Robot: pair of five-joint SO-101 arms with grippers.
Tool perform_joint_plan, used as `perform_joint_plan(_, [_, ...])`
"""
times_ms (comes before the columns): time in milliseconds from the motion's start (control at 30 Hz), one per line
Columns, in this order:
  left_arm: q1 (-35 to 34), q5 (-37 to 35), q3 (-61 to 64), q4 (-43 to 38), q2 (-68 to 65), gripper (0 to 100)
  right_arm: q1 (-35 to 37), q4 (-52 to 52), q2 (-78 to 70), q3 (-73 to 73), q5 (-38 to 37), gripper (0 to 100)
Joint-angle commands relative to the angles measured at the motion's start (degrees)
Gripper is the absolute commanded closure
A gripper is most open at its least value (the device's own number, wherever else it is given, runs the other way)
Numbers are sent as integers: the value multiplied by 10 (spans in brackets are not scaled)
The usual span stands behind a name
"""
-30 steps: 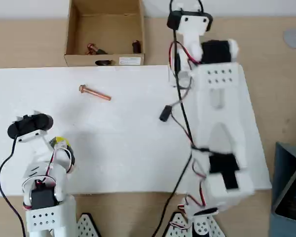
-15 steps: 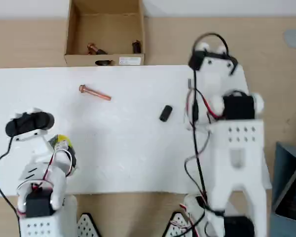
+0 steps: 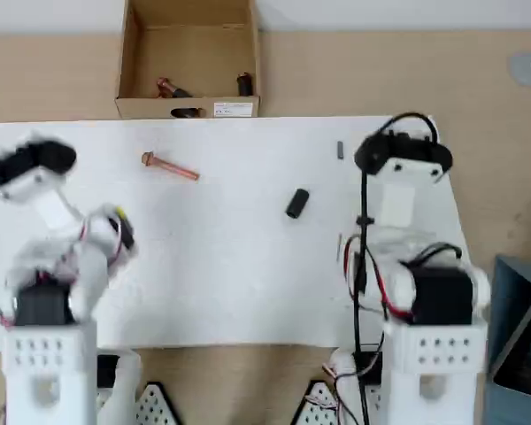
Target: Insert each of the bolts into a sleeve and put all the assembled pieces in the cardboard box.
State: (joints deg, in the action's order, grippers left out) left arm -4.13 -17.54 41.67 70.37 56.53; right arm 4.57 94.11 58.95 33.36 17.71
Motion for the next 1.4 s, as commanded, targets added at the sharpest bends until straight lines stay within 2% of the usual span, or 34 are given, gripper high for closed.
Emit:
perform_joint_plan(0, [8,-52,-172,40,-177,998,-11,-14,48,8,4,989])
perform_joint_plan(100, [8,-111,-270,83,-311,998,-11,-15,80,25,4,989])
perform_joint_plan(300, [8,-184,-470,152,-527,998,-11,-15,124,62,39,989])
perform_joint_plan(467, [9,-206,-618,185,-664,995,-11,-15,145,73,56,989])
perform_joint_plan(700, [12,-208,-769,186,-807,993,-11,-15,148,75,70,989])
perform_joint_plan(867, [26,-208,-831,186,-880,985,-11,-15,148,75,76,989])
perform_joint_plan(1067, [37,-208,-868,185,-937,863,-11,-19,145,75,76,989])
perform_joint_plan(1367, [33,-208,-879,186,-987,861,-10,-46,145,97,73,989])
